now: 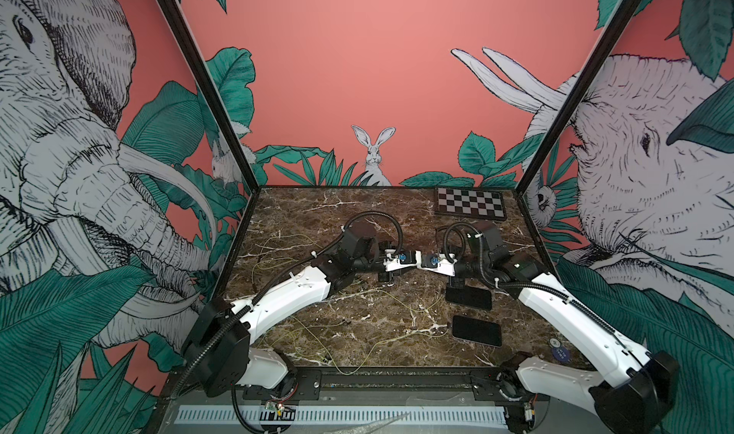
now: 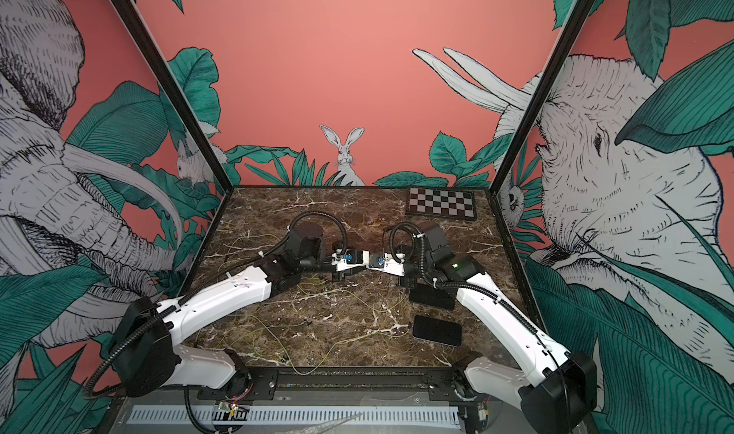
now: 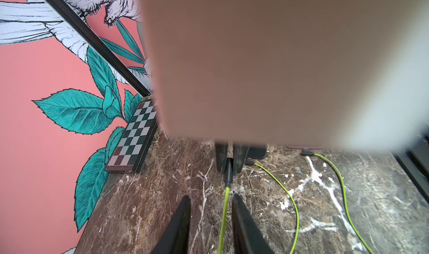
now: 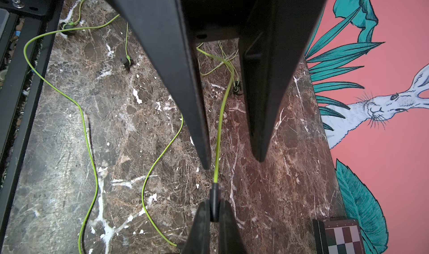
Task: Plug wired earphones into phones
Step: Pick up the wired earphone from the center of the board.
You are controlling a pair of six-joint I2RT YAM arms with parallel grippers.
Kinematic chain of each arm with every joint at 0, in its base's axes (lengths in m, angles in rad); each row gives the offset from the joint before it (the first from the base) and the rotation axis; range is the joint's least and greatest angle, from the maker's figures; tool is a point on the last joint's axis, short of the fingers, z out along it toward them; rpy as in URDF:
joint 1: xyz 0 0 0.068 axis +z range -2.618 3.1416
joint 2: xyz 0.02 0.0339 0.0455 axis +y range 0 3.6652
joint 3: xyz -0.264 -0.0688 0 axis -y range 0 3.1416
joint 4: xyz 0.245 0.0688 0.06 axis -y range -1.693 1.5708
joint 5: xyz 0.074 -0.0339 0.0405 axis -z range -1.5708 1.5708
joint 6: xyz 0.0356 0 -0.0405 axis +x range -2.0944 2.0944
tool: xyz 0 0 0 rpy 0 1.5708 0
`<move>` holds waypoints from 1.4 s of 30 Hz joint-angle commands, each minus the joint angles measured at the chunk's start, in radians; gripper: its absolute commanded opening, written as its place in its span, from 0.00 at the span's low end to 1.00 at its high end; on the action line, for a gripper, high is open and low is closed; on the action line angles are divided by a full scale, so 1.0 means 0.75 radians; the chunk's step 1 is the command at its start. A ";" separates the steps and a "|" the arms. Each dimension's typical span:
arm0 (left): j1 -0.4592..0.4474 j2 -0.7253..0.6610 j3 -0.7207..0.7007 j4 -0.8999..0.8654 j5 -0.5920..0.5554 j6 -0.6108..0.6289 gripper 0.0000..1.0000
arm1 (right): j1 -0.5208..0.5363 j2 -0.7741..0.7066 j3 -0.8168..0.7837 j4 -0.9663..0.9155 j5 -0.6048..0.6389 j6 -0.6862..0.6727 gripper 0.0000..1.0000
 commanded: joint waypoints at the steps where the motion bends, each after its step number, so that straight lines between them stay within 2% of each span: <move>1: -0.025 -0.009 -0.031 -0.038 -0.004 0.051 0.34 | 0.023 0.000 0.055 0.119 -0.043 0.012 0.06; 9: -0.020 -0.081 -0.090 -0.014 -0.019 0.085 0.37 | 0.021 0.007 0.041 0.115 0.032 -0.011 0.03; 15: -0.001 -0.124 -0.137 0.058 0.044 0.066 0.40 | 0.020 0.004 0.032 0.107 0.047 -0.023 0.02; 23: 0.003 -0.119 -0.142 0.100 -0.002 0.077 0.42 | 0.020 -0.020 0.022 0.105 -0.020 -0.032 0.01; 32: 0.005 -0.128 -0.167 0.162 -0.057 0.119 0.40 | 0.020 -0.024 0.020 0.065 -0.048 -0.041 0.00; 36: 0.005 -0.099 -0.134 0.074 -0.050 0.149 0.38 | 0.022 -0.041 0.009 0.090 -0.071 -0.033 0.00; 42: 0.005 -0.093 -0.149 0.157 -0.002 0.087 0.33 | 0.020 -0.047 0.001 0.103 -0.074 -0.023 0.00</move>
